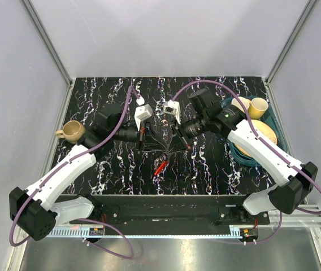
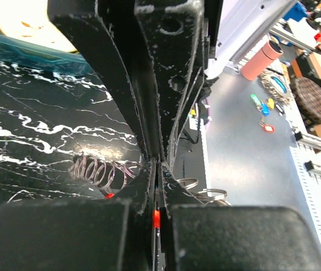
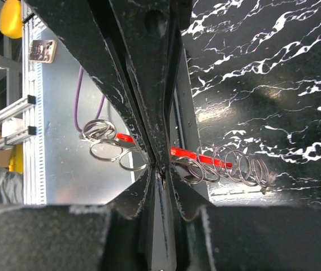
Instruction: Remove the keys from the keyring
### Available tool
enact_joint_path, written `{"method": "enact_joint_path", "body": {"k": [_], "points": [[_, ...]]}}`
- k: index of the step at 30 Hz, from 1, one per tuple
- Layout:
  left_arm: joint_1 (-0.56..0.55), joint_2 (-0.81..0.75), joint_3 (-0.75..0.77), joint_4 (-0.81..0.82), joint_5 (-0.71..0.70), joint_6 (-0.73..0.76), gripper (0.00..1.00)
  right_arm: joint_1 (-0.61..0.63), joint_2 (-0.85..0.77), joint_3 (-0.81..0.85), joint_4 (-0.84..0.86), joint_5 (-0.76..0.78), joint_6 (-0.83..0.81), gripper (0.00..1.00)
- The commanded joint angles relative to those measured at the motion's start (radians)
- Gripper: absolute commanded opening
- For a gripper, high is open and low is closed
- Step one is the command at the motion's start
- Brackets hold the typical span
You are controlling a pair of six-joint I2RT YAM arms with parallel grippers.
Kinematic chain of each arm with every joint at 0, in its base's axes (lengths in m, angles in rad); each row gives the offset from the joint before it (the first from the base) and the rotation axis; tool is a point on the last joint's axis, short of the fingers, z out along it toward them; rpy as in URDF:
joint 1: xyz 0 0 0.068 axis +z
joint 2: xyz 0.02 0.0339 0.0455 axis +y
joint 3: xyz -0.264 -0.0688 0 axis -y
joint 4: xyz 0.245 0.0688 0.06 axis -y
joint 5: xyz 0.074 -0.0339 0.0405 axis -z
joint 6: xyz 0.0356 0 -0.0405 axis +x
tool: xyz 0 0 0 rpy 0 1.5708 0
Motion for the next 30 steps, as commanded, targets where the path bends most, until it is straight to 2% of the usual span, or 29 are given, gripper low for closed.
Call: {"method": "enact_joint_path", "body": {"k": [1, 9, 13, 19, 23, 30], "points": [[-0.010, -0.080, -0.006, 0.073, -0.116, -0.012, 0.00, 0.000, -0.073, -0.025, 0.131, 0.030, 0.050, 0.18], [-0.004, -0.151, -0.115, 0.420, -0.197, -0.223, 0.00, 0.001, -0.159, -0.091, 0.217, 0.089, 0.050, 0.21], [-0.004, -0.157, -0.161, 0.601, -0.232, -0.325, 0.00, 0.000, -0.188, -0.117, 0.285, 0.103, 0.085, 0.17], [-0.004, -0.183, -0.207, 0.710, -0.300, -0.389, 0.00, 0.001, -0.247, -0.181, 0.413, 0.150, 0.128, 0.09], [-0.004, -0.201, -0.249, 0.794, -0.341, -0.424, 0.00, 0.000, -0.276, -0.223, 0.495, 0.162, 0.145, 0.00], [-0.004, -0.206, -0.336, 0.971, -0.390, -0.512, 0.00, 0.000, -0.285, -0.266, 0.623, 0.158, 0.245, 0.00]]}}
